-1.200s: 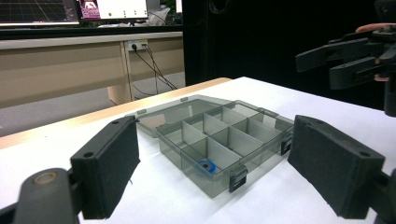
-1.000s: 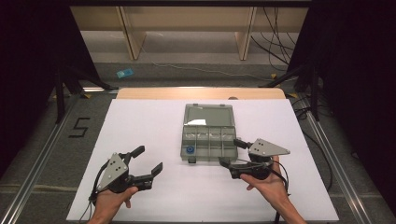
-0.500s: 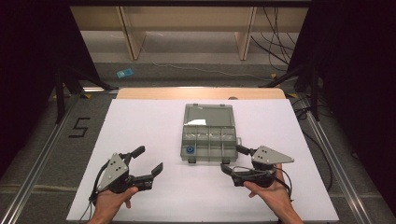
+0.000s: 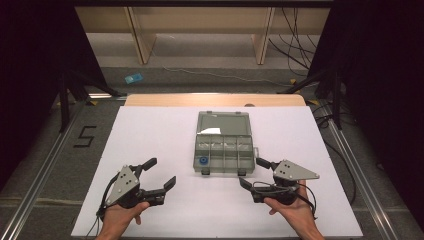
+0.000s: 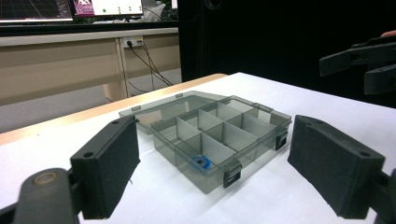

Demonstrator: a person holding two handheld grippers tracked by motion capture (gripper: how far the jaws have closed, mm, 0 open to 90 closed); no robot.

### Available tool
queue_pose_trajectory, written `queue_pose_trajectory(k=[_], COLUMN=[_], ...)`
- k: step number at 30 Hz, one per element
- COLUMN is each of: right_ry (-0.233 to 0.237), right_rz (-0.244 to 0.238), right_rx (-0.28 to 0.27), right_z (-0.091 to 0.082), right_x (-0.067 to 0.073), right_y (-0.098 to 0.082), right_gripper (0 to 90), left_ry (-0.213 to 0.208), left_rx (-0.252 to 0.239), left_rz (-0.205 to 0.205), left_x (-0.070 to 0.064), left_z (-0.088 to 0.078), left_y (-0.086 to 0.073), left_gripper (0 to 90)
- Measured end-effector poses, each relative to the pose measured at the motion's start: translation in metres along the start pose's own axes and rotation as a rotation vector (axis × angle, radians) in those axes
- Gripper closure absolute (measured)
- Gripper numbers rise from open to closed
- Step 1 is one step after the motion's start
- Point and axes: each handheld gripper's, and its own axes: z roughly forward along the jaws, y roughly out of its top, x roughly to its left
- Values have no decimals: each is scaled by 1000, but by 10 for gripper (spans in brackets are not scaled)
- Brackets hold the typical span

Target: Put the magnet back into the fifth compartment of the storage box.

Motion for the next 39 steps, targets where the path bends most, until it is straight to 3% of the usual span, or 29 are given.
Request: queue_pose_trajectory(k=[8, 10, 13, 14, 15, 21, 39], right_ry=[-1, -9, 8, -5, -6, -1, -5], right_rz=[3, -12, 9, -11, -4, -9, -25], right_rx=[3, -21, -8, -19, 3, 7, -7], right_z=[-4, -4, -6, -6, -8, -8, -7], right_x=[3, 2, 4, 3, 4, 6, 4], right_y=[-3, -4, -5, -5, -5, -6, -6], right_gripper=[156, 156, 156, 156, 156, 156, 156], left_ry=[0, -9, 2, -3, -8, -10, 3], left_rx=[5, -9, 6, -4, -10, -10, 2], left_rz=[-1, 6, -1, 3, 4, 5, -3], left_x=[0, 0, 0, 0, 1, 0, 1], left_z=[0, 1, 0, 1, 1, 2, 0], left_y=[0, 0, 0, 0, -1, -1, 0], left_gripper=[157, 157, 157, 156, 157, 157, 157])
